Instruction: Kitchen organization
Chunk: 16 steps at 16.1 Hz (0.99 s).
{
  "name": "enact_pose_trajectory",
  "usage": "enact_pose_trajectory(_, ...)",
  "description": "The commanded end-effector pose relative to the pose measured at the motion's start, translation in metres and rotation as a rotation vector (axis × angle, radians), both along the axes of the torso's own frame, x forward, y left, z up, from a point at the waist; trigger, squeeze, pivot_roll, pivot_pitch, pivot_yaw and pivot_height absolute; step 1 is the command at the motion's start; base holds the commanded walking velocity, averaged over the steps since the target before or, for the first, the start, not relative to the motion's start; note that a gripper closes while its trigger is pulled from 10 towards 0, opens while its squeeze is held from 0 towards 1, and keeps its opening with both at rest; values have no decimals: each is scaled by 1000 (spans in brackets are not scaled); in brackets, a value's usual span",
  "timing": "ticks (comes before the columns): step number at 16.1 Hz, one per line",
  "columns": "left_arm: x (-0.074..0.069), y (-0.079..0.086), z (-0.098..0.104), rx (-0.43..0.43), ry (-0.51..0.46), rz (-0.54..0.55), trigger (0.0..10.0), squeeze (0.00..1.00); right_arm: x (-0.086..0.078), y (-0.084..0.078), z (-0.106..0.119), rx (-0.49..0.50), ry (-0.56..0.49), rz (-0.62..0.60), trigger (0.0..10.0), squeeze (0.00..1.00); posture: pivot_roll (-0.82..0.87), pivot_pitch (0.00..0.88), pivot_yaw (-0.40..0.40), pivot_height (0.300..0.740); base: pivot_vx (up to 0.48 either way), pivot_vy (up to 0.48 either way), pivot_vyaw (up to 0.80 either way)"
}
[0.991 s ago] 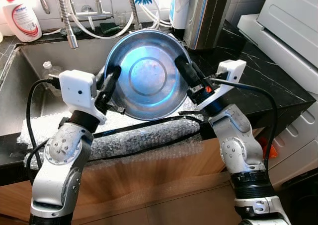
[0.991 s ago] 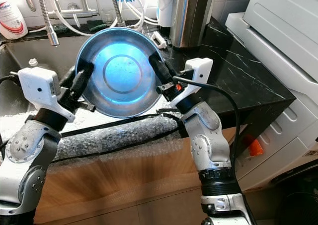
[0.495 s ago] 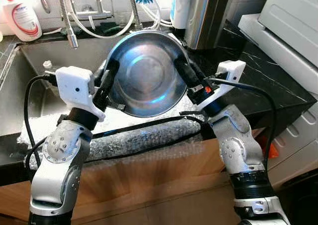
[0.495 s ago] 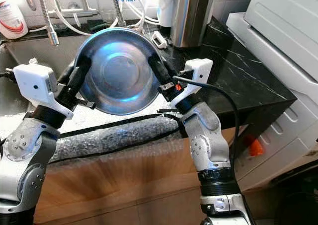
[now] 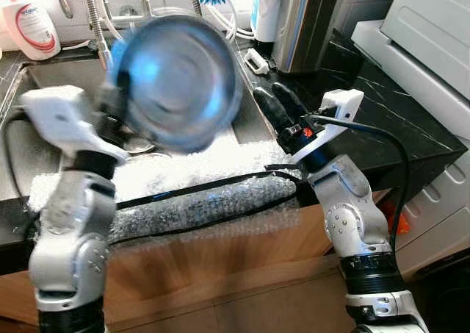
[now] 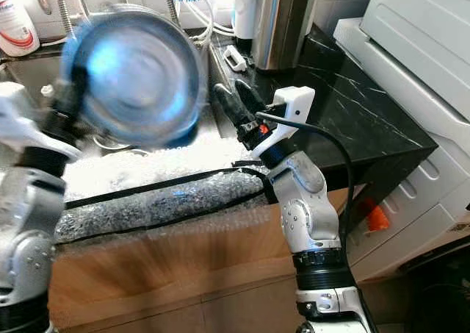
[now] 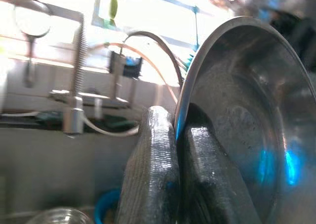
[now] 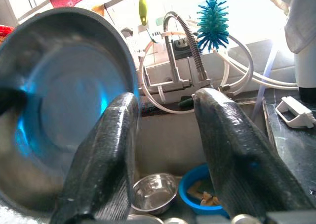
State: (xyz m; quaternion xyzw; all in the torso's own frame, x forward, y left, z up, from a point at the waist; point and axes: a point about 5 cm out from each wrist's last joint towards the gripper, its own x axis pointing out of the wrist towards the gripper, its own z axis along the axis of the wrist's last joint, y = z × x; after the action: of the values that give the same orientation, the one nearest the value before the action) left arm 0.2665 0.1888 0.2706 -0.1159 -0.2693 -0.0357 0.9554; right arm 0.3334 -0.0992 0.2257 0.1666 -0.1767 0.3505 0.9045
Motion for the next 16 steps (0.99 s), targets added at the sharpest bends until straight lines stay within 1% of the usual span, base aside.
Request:
enact_pose_trajectory(1, 0, 11, 7, -88, -21, 41, 0, 0, 0, 0, 8, 2, -28, -4, 10000, 1000, 65, 113, -43, 740, 0, 0, 0)
enact_pose_trajectory(2, 0, 17, 9, -120, -31, 73, 0, 0, 0, 0, 8, -1, -28, -8, 10000, 1000, 64, 112, -44, 740, 0, 0, 0)
enact_pose_trajectory(3, 0, 25, 10, -94, -31, 145, 0, 0, 0, -1, 8, -5, -29, -18, 10000, 0, 65, 112, -44, 740, 0, 0, 0)
enact_pose_trajectory(4, -1, 28, 9, -27, -23, 194, 2157, 0, 1, -3, 8, -8, -33, -36, 10000, 0, 66, 111, -45, 740, 0, 0, 0)
enact_pose_trajectory(5, -1, 28, 8, -4, -18, 201, 2745, 0, 1, -4, 8, -9, -35, -48, 10000, 0, 66, 111, -45, 740, 0, 0, 0)
enact_pose_trajectory(6, -1, 33, 6, 67, -6, 230, 7804, 0, 2, -10, 11, -137, -103, -201, 10000, 0, 64, 112, -48, 740, 0, 0, 0)
enact_pose_trajectory(7, -2, 38, 6, 103, -3, 258, 8745, 0, 0, -13, 13, -176, -139, -261, 10000, 0, 65, 112, -47, 740, 0, 0, 0)
enact_pose_trajectory(9, -3, 50, 3, 143, 8, 321, 9020, 0, -10, -20, 16, -200, -188, -348, 10000, 0, 66, 116, -46, 740, 0, 0, 0)
enact_pose_trajectory(10, -3, 58, -3, 147, 26, 355, 8902, 0, -16, -27, 16, -261, -231, -422, 10000, 0, 60, 117, -46, 740, 0, 0, 0)
enact_pose_trajectory(12, -3, 64, -11, 201, 46, 397, 8980, 0, -25, -47, 13, -233, -217, -550, 10000, 0, 56, 118, -45, 740, 0, 0, 0)
enact_pose_trajectory(13, -3, 64, -13, 221, 51, 410, 8824, 0, -30, -51, 10, -258, -225, -573, 10000, 0, 58, 117, -46, 740, 0, 0, 0)
enact_pose_trajectory(14, -2, 64, -14, 230, 53, 413, 8824, 0, -37, -55, 5, -338, -247, -611, 10000, 0, 57, 118, -46, 740, 0, 0, 0)
enact_pose_trajectory(15, -3, 65, -15, 244, 53, 422, 8706, 0, -48, -60, -11, -287, -156, -642, 10000, 0, 55, 121, -44, 740, 0, 0, 0)
enact_pose_trajectory(16, -3, 65, -16, 245, 53, 426, 8627, 0, -55, -60, -19, -289, -130, -647, 10000, 0, 58, 122, -40, 740, 0, 0, 0)
